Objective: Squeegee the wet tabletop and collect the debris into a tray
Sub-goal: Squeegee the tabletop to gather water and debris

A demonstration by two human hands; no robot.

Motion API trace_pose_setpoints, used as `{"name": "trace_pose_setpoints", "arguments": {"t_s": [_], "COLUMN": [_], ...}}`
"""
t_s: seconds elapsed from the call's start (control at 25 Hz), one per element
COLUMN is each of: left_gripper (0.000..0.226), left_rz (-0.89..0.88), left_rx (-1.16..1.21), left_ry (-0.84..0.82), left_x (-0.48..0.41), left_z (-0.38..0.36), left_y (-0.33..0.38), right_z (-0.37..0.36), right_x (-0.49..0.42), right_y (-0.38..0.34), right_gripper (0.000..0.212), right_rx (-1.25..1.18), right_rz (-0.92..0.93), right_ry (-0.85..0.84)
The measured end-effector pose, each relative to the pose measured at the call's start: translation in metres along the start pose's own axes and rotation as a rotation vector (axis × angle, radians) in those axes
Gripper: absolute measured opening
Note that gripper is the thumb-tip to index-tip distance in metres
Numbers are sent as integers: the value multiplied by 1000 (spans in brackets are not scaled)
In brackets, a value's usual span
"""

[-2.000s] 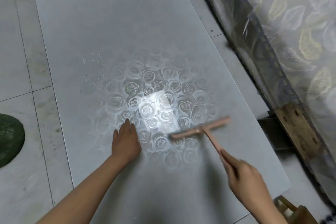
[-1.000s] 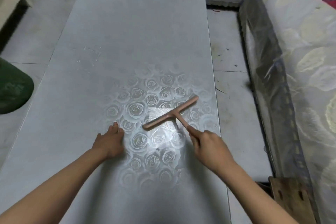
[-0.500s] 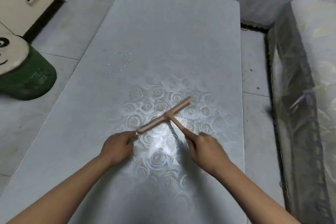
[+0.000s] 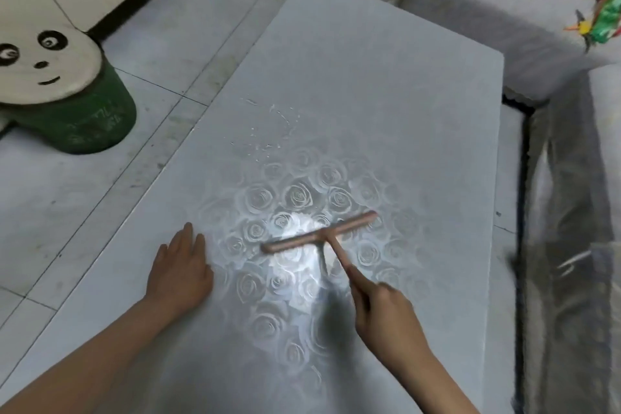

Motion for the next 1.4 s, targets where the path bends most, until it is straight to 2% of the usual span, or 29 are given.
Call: {"name": "trace_pose_setpoints", "arguments": {"t_s": [0.08, 0.16, 0.28, 0.4, 0.48, 0.56, 0.68, 0.76, 0.84, 0.92, 1.08, 1.2, 1.32, 1.4], "left_gripper": [63, 62, 63, 64, 65, 67, 67, 66, 65, 65, 65, 65, 64, 61], "left_rz": [5, 2, -20, -46, -48, -43, -32, -20, -12, -33, -119, -161, -131, -98], "left_rx": [-56, -72, -67, -60, -41, -38, -27, 19, 21, -7, -9, -16, -55, -78], "left_ry": [-4, -32, -97, -134, -155, -168, -192, -214, -172, -94, -79, -86, -95, -67], "left_x": [-6, -11, -12, -12, -12, -10, -9, -6, -2, 6, 22, 36, 43, 41], "left_z": [-1, -3, -4, -2, -3, -3, -1, 3, 11, 17, 10, -4, -21, -21], "left_y": [-8, -15, -17, -21, -22, -21, -19, -21, -13, 1, 56, 108, 154, 169], "right_z": [17, 37, 46, 21, 9, 13, 24, 26, 31, 33, 32, 37, 32, 29], "right_x": [-62, -103, -65, -11, -22, -58, -115, -115, -74, -18, 96, 163, 186, 165], "right_y": [-36, -56, -48, -37, -49, -78, -97, -94, -70, -23, 103, 179, 236, 241], "right_gripper": [61, 50, 59, 58, 68, 73, 52, 39, 34, 34, 32, 33, 38, 43], "right_rx": [9, 3, 39, 59, 65, 75, -4, -102, -172, -196, -209, -97, -71, -75], "right_rz": [17, -10, 16, -74, -41, 46, -8, -32, -4, -32, -217, -301, -351, -323], "right_ry": [59, 49, 82, -41, -62, -3, 52, 84, 155, 155, 101, 87, 90, 69]}}
Point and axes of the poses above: each hand's wrist, its own x-axis away from the middle knuckle, its own z-axis out of the back of the hand, y = z × x, the point moved 6 cm from there along -x, towards the middle knuckle, and after that the axes turned 5 degrees about -y, right-handed, at the moved point
